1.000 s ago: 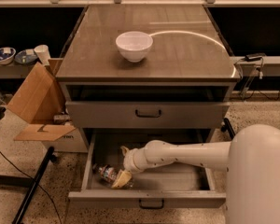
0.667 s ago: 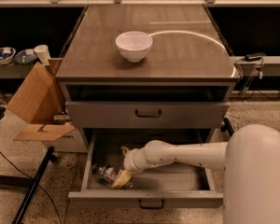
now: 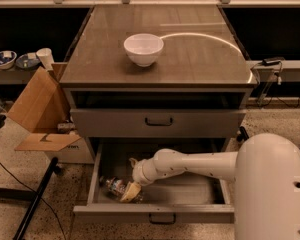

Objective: Pick water bottle from middle drawer and place on counter

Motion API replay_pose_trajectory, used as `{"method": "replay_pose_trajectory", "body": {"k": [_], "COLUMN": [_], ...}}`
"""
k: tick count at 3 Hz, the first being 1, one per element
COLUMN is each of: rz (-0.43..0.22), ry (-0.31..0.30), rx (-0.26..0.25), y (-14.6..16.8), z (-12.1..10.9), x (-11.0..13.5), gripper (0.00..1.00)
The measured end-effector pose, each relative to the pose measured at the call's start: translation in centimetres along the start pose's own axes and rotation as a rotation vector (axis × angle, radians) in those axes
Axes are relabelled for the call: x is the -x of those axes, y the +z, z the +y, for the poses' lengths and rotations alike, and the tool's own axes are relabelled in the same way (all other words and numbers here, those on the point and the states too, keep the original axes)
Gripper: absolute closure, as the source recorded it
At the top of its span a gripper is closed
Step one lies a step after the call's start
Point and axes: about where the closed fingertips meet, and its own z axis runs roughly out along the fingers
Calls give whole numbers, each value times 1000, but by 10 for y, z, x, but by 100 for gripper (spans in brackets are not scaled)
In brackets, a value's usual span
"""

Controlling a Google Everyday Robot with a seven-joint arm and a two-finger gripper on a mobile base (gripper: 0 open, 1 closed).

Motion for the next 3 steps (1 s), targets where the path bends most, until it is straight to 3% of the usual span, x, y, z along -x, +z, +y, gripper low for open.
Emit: {"method": "replay_pose_trajectory", "body": {"k": [1,3], "rz": [14,48], "ry": [-6,-21], "rx": [13,-15], "y": [-4,-30], "z": [2,2], "x": [-8,-12], "gripper": [19,65]}}
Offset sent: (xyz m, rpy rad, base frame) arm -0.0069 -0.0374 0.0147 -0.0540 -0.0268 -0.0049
